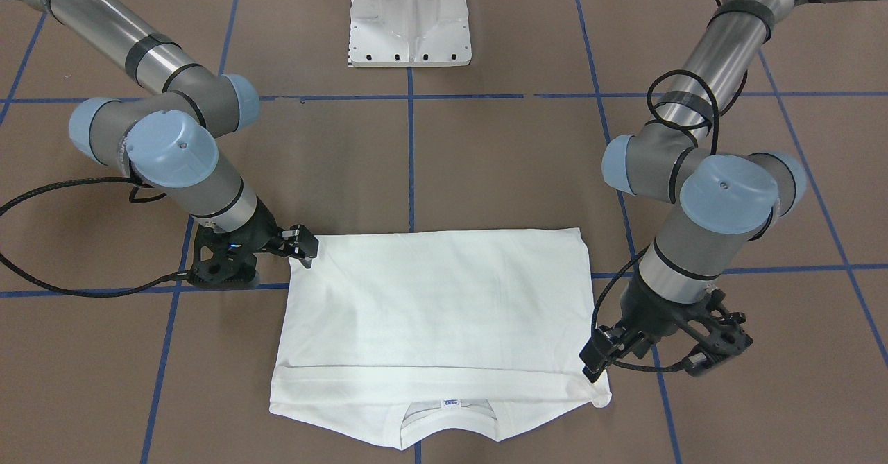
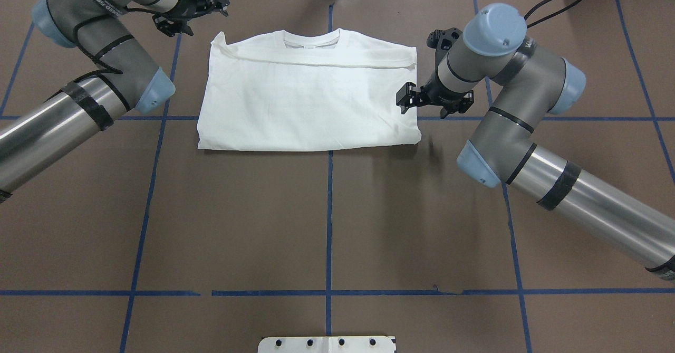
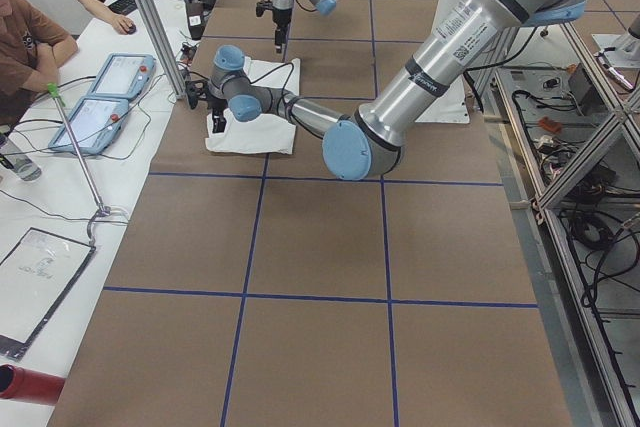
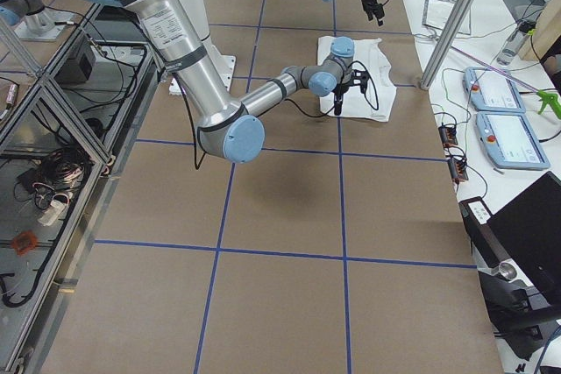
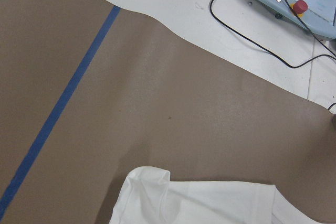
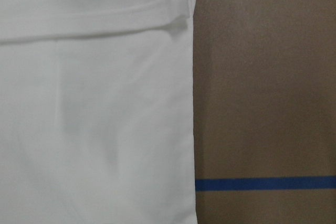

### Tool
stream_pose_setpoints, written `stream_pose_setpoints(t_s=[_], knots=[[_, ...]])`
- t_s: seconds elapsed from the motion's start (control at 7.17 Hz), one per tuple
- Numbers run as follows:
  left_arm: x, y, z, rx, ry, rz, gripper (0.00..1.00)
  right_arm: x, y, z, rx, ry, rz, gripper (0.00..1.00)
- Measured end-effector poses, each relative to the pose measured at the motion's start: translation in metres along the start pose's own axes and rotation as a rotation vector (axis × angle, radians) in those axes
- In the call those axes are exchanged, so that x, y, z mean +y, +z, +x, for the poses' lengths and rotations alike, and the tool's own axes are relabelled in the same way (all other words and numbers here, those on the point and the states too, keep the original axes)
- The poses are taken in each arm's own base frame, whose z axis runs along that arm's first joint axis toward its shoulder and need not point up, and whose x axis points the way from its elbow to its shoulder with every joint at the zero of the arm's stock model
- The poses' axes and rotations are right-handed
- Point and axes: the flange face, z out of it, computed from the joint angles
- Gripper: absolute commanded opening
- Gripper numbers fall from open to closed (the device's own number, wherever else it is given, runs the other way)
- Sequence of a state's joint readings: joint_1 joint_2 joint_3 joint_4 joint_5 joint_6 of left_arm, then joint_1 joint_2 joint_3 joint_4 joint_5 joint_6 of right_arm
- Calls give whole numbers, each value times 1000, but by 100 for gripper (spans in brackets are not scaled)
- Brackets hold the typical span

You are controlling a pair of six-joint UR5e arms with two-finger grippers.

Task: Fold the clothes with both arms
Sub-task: 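Move the right gripper to the folded shirt's side edge and grasp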

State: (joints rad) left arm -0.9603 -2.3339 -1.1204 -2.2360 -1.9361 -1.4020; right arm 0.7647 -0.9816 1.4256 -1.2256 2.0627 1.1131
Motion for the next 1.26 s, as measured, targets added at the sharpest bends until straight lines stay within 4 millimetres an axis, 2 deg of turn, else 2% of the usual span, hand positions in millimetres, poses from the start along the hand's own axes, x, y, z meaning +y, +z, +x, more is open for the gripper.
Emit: stream_pose_setpoints(t_s=[0.14,0.28,0.42,0.56,0.7,1.26], knots=[[0,-1,-1,1,1,4,99,14,12,-7,8,-16,-10,86],[-1,-1,-2,-1,2,13,99,21,17,-11,10,-25,-19,67],[-1,-1,-2,-3,3,21,99,24,19,-14,8,-29,-22,34],[-2,-1,-3,-3,3,24,99,25,19,-15,7,-31,-23,8],[-2,-1,-3,-4,3,25,99,26,20,-14,8,-30,-22,0],[-2,-2,-3,-3,4,28,99,30,17,-8,14,-37,3,0]])
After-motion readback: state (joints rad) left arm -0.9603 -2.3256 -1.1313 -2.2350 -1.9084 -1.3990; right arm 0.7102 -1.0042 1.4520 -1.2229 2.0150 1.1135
